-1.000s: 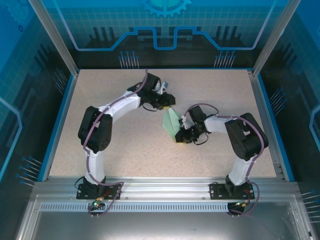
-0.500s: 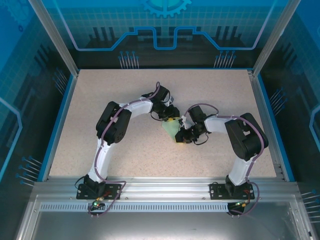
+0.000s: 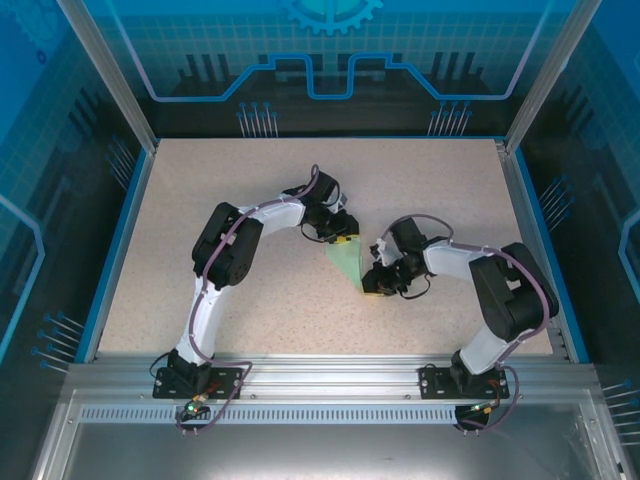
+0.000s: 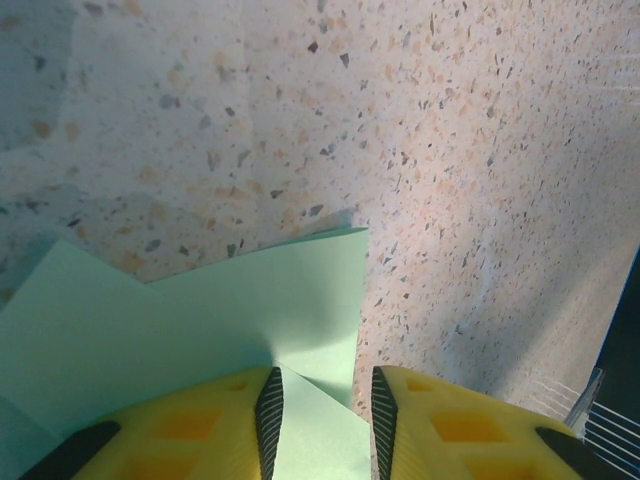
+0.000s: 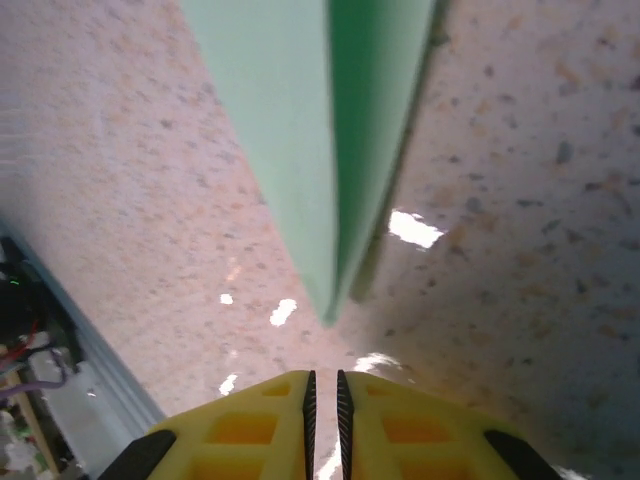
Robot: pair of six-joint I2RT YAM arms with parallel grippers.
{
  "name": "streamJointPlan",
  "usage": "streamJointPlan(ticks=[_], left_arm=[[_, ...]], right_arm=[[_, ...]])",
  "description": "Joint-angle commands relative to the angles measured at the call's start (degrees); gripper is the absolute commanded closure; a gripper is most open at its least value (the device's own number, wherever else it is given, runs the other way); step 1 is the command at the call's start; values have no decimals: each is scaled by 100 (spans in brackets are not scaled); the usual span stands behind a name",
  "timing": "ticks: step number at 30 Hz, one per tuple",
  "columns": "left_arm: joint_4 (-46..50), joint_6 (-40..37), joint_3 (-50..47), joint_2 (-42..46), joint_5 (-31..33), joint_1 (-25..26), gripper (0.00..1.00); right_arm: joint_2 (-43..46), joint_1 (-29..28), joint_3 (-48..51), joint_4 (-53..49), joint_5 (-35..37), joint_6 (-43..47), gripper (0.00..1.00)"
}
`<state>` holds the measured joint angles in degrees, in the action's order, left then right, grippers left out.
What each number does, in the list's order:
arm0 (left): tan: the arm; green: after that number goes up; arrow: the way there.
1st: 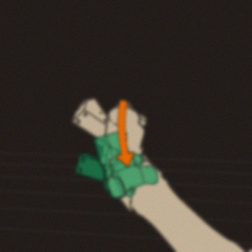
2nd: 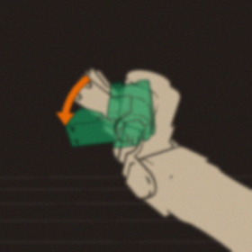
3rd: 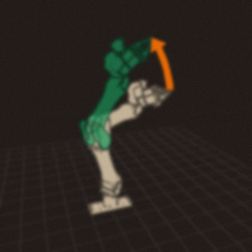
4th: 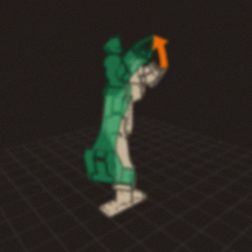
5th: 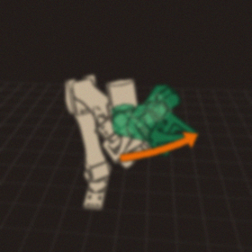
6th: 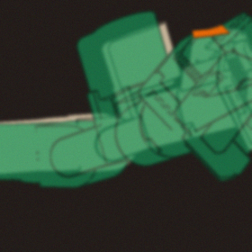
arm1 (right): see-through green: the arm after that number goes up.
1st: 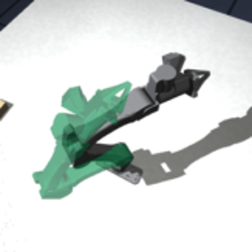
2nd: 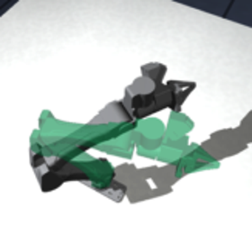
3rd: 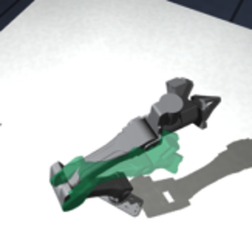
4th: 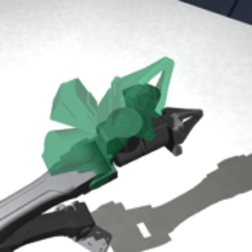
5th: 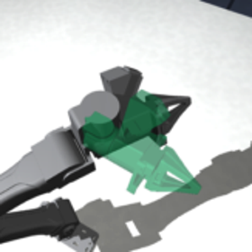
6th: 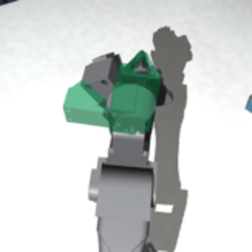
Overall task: Fold a paper plane with a square sheet of paper (fold left side to right side)
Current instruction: Fourth fold the wing at the center of the table.
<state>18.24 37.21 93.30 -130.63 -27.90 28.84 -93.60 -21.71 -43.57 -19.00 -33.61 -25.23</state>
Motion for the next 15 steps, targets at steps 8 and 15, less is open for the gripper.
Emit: streamJointPlan(ticks=[8, 15], left_arm=[[-96, 56, -259, -216, 201, 1, 65], [-68, 43, -233, -244, 175, 5, 66]], right_arm=[[84, -65, -489, 1434, 226, -1789, 85], [-609, -246, -652, 2024, 272, -2222, 85]])
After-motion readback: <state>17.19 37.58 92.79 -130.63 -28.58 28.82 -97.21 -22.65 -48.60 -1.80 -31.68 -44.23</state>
